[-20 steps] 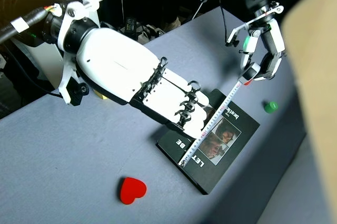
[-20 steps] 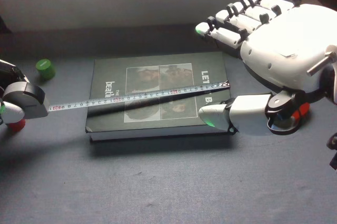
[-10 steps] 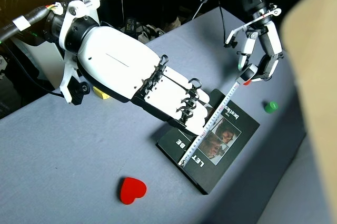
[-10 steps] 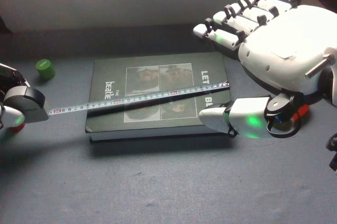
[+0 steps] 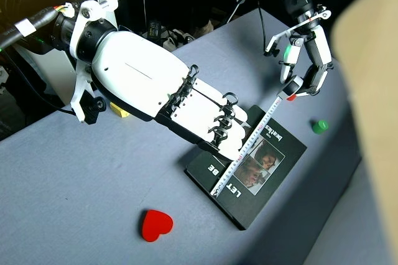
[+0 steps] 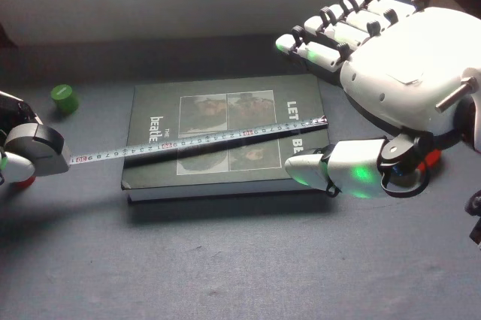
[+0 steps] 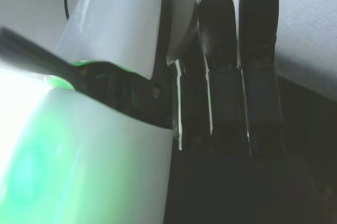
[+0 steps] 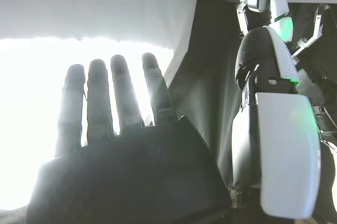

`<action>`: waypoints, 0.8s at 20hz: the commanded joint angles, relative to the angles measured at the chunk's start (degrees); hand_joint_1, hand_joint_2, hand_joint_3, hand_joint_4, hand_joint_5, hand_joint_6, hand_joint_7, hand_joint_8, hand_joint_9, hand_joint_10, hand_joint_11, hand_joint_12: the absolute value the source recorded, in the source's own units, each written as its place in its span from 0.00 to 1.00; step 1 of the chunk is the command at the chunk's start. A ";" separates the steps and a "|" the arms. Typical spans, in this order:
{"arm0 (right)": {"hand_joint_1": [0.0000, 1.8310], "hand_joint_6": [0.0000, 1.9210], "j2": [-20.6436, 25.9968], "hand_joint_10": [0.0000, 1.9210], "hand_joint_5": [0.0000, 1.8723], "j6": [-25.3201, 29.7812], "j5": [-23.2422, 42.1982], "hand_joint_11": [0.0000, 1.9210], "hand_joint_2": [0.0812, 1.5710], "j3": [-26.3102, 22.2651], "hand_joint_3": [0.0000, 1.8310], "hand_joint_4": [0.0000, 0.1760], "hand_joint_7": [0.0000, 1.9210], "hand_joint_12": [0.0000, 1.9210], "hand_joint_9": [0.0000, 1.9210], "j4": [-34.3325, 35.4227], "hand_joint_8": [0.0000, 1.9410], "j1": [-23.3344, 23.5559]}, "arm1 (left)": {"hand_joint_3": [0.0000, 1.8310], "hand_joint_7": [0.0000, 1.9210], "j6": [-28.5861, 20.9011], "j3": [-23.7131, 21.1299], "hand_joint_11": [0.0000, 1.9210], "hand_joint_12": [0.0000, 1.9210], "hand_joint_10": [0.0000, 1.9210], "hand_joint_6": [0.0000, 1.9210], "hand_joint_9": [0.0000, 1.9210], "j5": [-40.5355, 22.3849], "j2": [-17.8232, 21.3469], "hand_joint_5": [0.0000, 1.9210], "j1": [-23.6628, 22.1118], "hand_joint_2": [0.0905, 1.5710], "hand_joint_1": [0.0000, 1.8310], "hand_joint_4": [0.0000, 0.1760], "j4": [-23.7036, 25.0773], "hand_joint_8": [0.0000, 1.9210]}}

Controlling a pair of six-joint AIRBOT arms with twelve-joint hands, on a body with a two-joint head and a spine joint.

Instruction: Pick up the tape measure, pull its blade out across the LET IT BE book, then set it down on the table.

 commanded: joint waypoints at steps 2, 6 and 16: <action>0.09 0.00 0.15 0.00 0.00 0.10 -1.27 0.00 0.65 -0.19 0.00 0.47 0.00 0.00 0.00 -4.48 0.00 0.43 | 0.00 0.42 -1.20 -0.31 0.45 0.61 0.70 0.53 0.47 -5.97 0.92 0.43 -0.79 0.73 0.74 0.00 2.55 0.63; 0.09 0.00 0.15 0.00 0.00 0.04 -1.44 0.00 0.65 -0.20 0.00 0.47 0.00 0.00 0.00 -4.48 0.00 0.27 | 0.00 0.43 2.64 -7.73 0.45 0.61 0.70 0.53 0.47 -4.41 5.35 0.42 -7.27 0.73 0.74 0.00 0.61 0.63; 0.09 0.00 0.15 0.00 0.00 0.03 -2.02 0.01 0.66 -0.52 0.00 0.45 0.00 0.00 0.00 -4.47 0.00 -0.22 | 0.00 0.44 2.64 -21.51 0.45 0.61 0.70 0.55 0.47 -4.08 14.23 0.40 -2.43 0.73 0.74 0.00 -1.33 0.62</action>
